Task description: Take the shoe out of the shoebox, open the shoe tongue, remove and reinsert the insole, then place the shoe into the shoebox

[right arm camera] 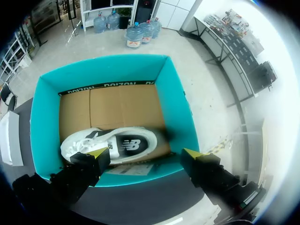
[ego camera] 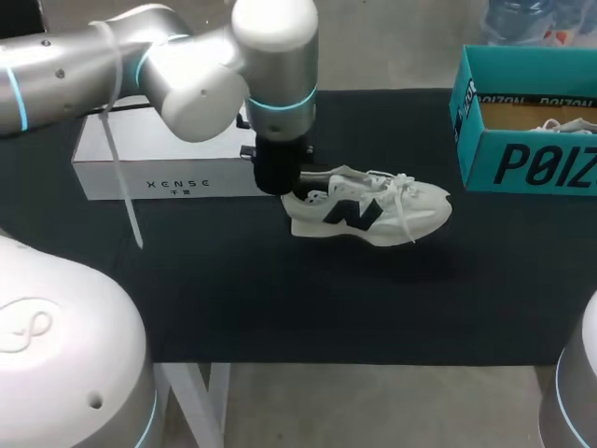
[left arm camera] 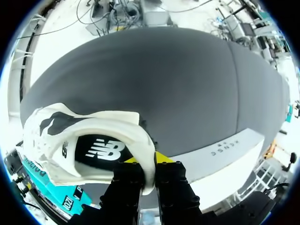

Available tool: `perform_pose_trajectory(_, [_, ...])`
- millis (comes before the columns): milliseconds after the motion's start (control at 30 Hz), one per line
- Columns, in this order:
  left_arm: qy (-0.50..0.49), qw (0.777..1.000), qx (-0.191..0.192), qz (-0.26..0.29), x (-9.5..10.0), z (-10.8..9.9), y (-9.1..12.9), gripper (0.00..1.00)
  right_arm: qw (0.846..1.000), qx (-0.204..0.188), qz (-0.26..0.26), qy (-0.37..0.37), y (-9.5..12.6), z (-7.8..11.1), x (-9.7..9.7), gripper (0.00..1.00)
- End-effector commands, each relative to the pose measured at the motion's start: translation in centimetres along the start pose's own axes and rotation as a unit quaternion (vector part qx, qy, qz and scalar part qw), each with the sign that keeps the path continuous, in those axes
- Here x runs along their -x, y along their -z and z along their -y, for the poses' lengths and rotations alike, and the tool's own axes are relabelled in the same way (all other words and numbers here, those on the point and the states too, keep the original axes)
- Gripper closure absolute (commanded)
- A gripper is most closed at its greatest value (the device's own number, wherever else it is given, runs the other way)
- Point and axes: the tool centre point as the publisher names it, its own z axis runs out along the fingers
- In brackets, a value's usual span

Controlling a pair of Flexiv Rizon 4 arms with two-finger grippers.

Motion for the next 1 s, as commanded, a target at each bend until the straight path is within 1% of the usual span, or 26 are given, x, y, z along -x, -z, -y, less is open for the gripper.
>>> perform_pose_trajectory(33, [0.0, 0.999, -0.02, -0.032, 1.8, 0.0, 0.2, 1.0, 1.0, 0.0, 0.0, 0.0, 0.0, 0.0, 0.0, 0.0])
perform_pose_trajectory(167, [-0.004, 0.999, -0.02, -0.048, 2.4, 1.0, -0.1, 1.0, 1.0, 0.0, 0.0, 0.0, 0.0, 0.0, 0.0, 0.0])
perform_pose_trajectory(300, [-0.004, 0.998, -0.018, -0.062, 2.8, 1.9, -1.2, 1.0, 1.0, 0.0, 0.0, 0.0, 0.0, 0.0, 0.0, 0.0])
perform_pose_trajectory(433, [0.005, 0.997, -0.03, -0.071, 3.0, 2.7, -2.3, 1.0, 1.0, 0.0, 0.0, 0.0, 0.0, 0.0, 0.0, 0.0])
perform_pose_trajectory(633, [0.019, 0.996, -0.044, -0.08, 3.3, 3.4, -3.6, 1.0, 1.0, 0.0, 0.0, 0.0, 0.0, 0.0, 0.0, 0.0])
perform_pose_trajectory(800, [0.019, 0.995, -0.045, -0.083, 3.7, 3.8, -4.1, 1.0, 1.0, 0.0, 0.0, 0.0, 0.0, 0.0, 0.0, 0.0])
perform_pose_trajectory(867, [0.019, 0.995, -0.052, -0.082, 3.9, 3.9, -4.2, 1.0, 1.0, 0.0, 0.0, 0.0, 0.0, 0.0, 0.0, 0.0])
perform_pose_trajectory(900, [0.016, 0.995, -0.053, -0.082, 4.0, 4.0, -4.2, 0.84, 1.0, 0.0, 0.0, 0.0, 0.0, 0.0, 0.0, 0.0])
perform_pose_trajectory(933, [0.016, 0.995, -0.053, -0.082, 4.0, 4.1, -4.3, 0.07, 1.0, 0.0, 0.0, 0.0, 0.0, 0.0, 0.0, 0.0])
perform_pose_trajectory(967, [0.015, 0.995, -0.055, -0.078, 4.1, 4.2, -4.2, 0.0, 1.0, 0.0, 0.0, 0.0, 0.0, 0.0, 0.0, 0.0])
perform_pose_trajectory(1000, [0.015, 0.995, -0.055, -0.076, 4.2, 4.3, -4.2, 0.0, 1.0, 0.0, 0.0, 0.0, 0.0, 0.0, 0.0, 0.0])
